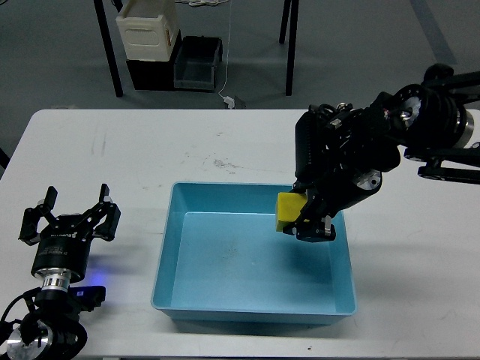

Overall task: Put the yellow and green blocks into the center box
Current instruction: 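Carry the yellow cube with the right gripper into the blue tray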

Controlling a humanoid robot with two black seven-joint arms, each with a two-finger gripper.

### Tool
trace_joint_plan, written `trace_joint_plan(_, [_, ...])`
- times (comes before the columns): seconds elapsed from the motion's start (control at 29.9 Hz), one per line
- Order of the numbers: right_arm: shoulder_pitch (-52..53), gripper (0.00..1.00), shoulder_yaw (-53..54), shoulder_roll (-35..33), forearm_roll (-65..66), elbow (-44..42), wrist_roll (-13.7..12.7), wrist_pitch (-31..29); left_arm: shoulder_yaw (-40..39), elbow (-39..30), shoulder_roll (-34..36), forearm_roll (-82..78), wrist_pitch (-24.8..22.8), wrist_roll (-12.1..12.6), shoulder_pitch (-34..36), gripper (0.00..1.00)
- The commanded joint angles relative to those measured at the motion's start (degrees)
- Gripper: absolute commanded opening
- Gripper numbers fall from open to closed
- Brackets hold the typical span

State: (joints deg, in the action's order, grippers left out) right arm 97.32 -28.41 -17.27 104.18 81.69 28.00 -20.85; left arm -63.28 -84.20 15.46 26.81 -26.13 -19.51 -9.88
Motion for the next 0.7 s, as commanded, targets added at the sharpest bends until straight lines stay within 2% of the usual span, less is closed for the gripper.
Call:
trace_joint_plan(0.0, [-1.96,0.13,-0.95,3.11,-0.21,-3.02,0.0,-0.07,0.0,0.0,-0.08,-0.01,-0.07,0.0,-0.05,1.0])
trace_joint_plan(0.27, [-6.87,0.16,-1.3,7.51,-0.47,-9.79,0.0,-0.07,-0.08,0.0,-0.08,-0.01,-0.07,0.0,0.04,1.0])
trace_joint_plan(0.4, [-9.25,0.23,-1.21,8.3,-0.64,-11.64,0.0,-0.07,-0.08,0.0,0.01,-0.01,-0.07,0.0,0.13,1.0])
trace_joint_plan(0.44, [-9.52,0.29,-1.21,8.57,-0.73,-11.65,0.0,-0.07,-0.08,0.0,0.01,0.08,-0.07,0.0,0.21,1.0])
trace_joint_plan(0.47, [-9.69,0.42,-1.21,8.57,-0.82,-11.73,0.0,-0.16,-0.08,0.0,0.01,-0.01,-0.07,0.0,0.3,1.0])
trace_joint_plan(0.5, [-9.78,0.6,-1.21,8.66,-0.91,-11.73,0.0,-0.16,-0.08,0.0,0.01,0.08,-0.07,0.0,0.3,1.0])
trace_joint_plan(0.54, [-9.96,0.7,-1.21,8.57,-1.43,-11.73,0.0,-0.16,-0.08,0.0,0.01,-0.01,-0.07,0.0,0.3,1.0])
trace_joint_plan(0.64, [-10.57,0.96,-1.21,8.48,-6.07,-11.91,0.0,-0.16,-0.08,0.0,0.01,0.08,-0.07,0.0,0.39,1.0])
trace_joint_plan(0.67, [-10.57,0.98,-1.3,8.4,-8.27,-11.82,0.0,-0.16,-0.08,0.0,0.01,0.17,-0.07,0.0,0.48,1.0])
